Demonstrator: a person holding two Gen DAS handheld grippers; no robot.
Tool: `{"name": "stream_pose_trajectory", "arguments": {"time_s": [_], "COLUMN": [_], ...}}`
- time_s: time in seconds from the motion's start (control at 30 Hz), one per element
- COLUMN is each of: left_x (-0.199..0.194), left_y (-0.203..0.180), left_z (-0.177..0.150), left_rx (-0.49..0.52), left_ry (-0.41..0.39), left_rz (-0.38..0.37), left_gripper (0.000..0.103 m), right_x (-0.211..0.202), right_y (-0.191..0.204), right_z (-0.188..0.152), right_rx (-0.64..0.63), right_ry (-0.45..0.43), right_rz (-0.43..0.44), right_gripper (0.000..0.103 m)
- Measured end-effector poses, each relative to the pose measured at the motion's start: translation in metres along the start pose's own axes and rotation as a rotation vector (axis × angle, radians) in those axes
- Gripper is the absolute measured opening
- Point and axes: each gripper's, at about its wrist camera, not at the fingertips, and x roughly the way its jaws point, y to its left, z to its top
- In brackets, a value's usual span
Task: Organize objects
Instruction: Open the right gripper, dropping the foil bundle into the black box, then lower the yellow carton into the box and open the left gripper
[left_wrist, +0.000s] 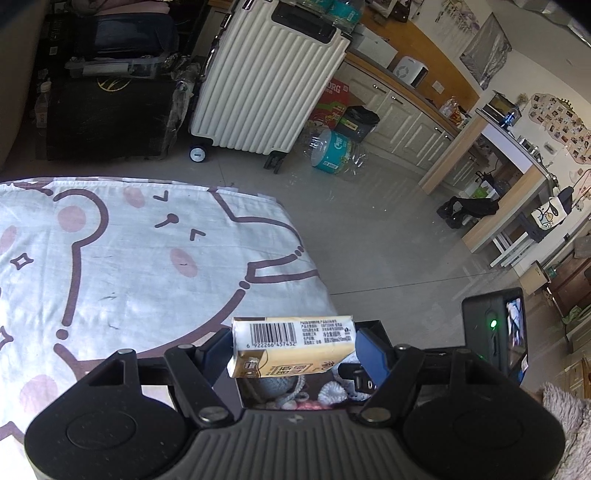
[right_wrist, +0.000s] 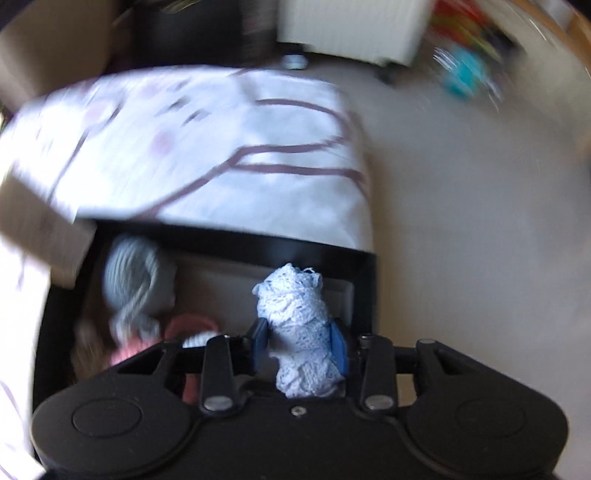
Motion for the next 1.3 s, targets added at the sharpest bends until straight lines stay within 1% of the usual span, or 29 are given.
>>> {"name": "stream_pose_trajectory", "arguments": {"time_s": [0.07,0.1,0.2,0.27,0.4,0.43,0.47,0.5,0.57,0.7,0.8,0.9,1.0,1.07,1.13,1.2,1.3], "left_x": [0.004,0.006,0.009,0.011,0.017,0.019,0.020,0.022,0.027,0.039,0.045,0.053,0.065,0.075,0.085,0.093,0.102], "left_y": [-0.003,-0.005,-0.012,-0.016,-0.022,-0.024,-0.025,-0.027,-0.029,-0.034,-0.036,-0.042,-0.051,-0.057,-0.061,-0.062,-0.062], "left_z": [-0.001,-0.001,-0.003,-0.003,-0.005,-0.005,-0.005,-0.004,-0.004,-0.002,-0.002,-0.004,-0.010,-0.014,-0.018,-0.019,-0.018], "left_rx": [0.003,0.005,0.017,0.020,0.020,0.025,0.032,0.041,0.072,0.151,0.208,0.293,0.403,0.473,0.520,0.535,0.526], "left_ry": [0.001,0.000,-0.009,-0.013,-0.013,-0.012,-0.011,-0.011,-0.006,0.038,0.058,0.080,0.123,0.156,0.172,0.173,0.172], "left_rz": [-0.012,-0.021,-0.049,-0.064,-0.088,-0.092,-0.095,-0.098,-0.111,-0.125,-0.121,-0.135,-0.158,-0.170,-0.166,-0.164,-0.187], "left_gripper": [0.073,0.073,0.073,0.073,0.073,0.073,0.073,0.073,0.073,0.073,0.073,0.073,0.073,0.073,0.073,0.073,0.073], "right_x": [-0.001,-0.001,-0.001,-0.002,-0.015,-0.020,-0.026,-0.030,-0.039,-0.053,-0.062,-0.072,-0.080,-0.084,-0.086,-0.086,-0.086], "right_y": [-0.010,-0.010,-0.002,-0.002,-0.011,-0.012,-0.014,-0.016,-0.022,-0.033,-0.041,-0.052,-0.064,-0.068,-0.071,-0.072,-0.073], "right_z": [-0.002,-0.003,-0.006,-0.007,-0.006,-0.006,-0.008,-0.009,-0.014,-0.028,-0.041,-0.053,-0.064,-0.069,-0.073,-0.075,-0.077], "right_rx": [0.098,0.108,0.050,0.056,0.109,0.112,0.110,0.108,0.127,0.180,0.220,0.289,0.378,0.411,0.431,0.443,0.459], "right_ry": [0.000,-0.002,-0.013,-0.024,-0.056,-0.068,-0.083,-0.095,-0.108,-0.142,-0.163,-0.189,-0.217,-0.232,-0.240,-0.243,-0.250], "right_rz": [0.019,0.016,-0.022,-0.014,0.042,0.045,0.040,0.049,0.077,0.126,0.135,0.154,0.178,0.181,0.180,0.182,0.190], "right_gripper": [0.036,0.036,0.036,0.037,0.043,0.049,0.051,0.051,0.050,0.049,0.050,0.050,0.050,0.050,0.051,0.051,0.051]}}
